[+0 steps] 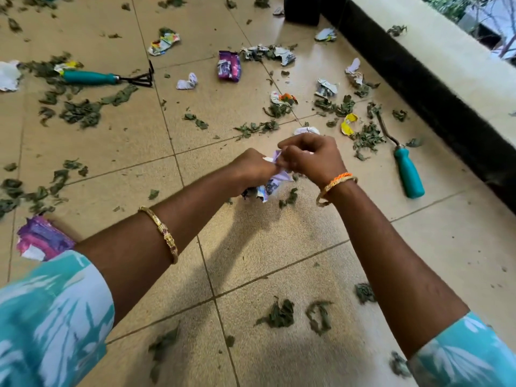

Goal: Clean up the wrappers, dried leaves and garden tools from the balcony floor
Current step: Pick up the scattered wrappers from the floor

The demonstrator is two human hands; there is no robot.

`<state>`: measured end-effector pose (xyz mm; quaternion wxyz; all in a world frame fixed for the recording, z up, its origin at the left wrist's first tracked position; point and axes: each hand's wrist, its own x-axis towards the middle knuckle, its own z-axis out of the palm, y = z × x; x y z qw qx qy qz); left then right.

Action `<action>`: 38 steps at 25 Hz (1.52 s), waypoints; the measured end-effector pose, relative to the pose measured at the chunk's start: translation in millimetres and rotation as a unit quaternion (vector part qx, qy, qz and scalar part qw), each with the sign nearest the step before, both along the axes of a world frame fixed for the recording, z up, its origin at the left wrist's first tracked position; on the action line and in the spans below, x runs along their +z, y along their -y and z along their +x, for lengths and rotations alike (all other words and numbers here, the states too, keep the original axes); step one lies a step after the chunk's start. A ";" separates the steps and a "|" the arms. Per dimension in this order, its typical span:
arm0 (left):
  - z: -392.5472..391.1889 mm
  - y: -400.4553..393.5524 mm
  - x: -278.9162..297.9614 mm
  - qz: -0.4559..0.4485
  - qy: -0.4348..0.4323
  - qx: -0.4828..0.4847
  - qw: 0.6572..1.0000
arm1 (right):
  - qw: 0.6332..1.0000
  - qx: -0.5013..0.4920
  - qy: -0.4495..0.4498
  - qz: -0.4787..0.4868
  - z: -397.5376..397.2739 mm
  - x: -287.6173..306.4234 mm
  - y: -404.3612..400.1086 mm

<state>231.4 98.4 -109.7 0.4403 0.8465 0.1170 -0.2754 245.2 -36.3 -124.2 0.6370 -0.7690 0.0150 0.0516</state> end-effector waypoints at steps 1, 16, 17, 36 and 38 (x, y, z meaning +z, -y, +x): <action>2.0 -2.3 -4.0 -0.006 0.014 0.028 0.999 | 1.000 -0.011 -0.018 0.012 8.1 0.2 3.8; 10.5 -40.5 -13.4 -0.184 0.008 0.329 0.926 | 0.939 -0.111 0.102 -0.308 86.2 -51.6 27.1; 9.6 -43.4 -13.8 -0.201 0.005 0.339 0.919 | 0.954 -0.156 0.105 -0.232 80.5 -44.9 29.7; -0.6 -7.3 -18.5 -0.281 -0.214 -0.031 0.935 | 0.819 -0.306 -0.171 0.455 -13.9 -1.9 -15.7; -4.6 -7.1 -16.8 -0.245 -0.178 -0.019 0.953 | 0.845 -0.321 -0.146 0.402 -13.6 -5.6 -19.7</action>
